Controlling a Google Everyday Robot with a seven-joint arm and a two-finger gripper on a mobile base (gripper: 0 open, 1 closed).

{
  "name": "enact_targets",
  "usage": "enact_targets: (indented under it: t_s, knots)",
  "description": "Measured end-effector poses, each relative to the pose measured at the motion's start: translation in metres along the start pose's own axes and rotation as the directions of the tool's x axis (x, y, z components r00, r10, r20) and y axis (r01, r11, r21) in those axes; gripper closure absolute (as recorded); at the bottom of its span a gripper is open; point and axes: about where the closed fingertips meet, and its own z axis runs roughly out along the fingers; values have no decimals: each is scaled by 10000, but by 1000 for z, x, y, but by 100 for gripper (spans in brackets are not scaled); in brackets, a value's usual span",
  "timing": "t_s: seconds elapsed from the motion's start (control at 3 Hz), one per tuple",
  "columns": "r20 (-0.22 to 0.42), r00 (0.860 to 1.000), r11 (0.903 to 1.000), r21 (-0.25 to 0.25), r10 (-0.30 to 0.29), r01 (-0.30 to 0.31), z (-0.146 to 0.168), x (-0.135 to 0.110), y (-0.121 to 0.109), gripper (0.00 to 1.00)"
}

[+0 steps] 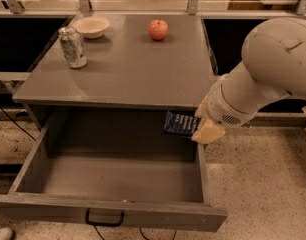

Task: Place rxbar blueberry into top drawer

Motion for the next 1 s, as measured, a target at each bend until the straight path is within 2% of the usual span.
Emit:
enact_targets:
  t_s: [0.33,0.67,1.0]
  knots:
    - [13,10000,10000,-11,6,-6,1,0,0,100]
    - [157,9998,9994,-331,-89,94,22,-7,15,100]
    - [457,9983,9936,-1051,-372,418,62,-27,46,100]
